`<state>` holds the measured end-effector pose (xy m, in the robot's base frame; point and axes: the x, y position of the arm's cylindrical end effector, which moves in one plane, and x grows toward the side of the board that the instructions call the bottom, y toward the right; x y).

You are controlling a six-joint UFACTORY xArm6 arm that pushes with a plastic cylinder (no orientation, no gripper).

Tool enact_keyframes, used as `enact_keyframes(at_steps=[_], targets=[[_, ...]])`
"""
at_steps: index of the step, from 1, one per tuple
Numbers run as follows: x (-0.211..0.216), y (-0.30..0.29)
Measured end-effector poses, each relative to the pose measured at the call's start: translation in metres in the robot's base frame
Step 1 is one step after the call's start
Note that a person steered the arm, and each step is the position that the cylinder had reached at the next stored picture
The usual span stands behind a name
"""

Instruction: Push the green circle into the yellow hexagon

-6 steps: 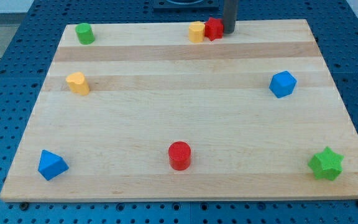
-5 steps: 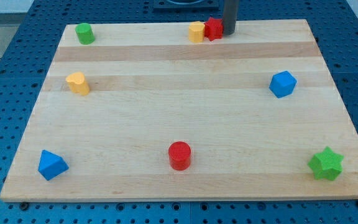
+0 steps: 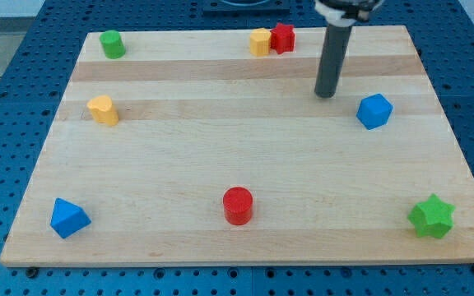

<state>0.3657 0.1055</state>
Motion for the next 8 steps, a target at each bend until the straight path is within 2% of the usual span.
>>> enact_keyframes(at_steps=[1, 2, 3, 4, 5, 6, 7, 8], targets=[[0.000, -0.040], [0.000, -0.040], [0.000, -0.071], [-0.005, -0.139], [-0.057, -0.200], [-0.080, -0.265], [-0.047, -0.367], [-0.049, -0.408]])
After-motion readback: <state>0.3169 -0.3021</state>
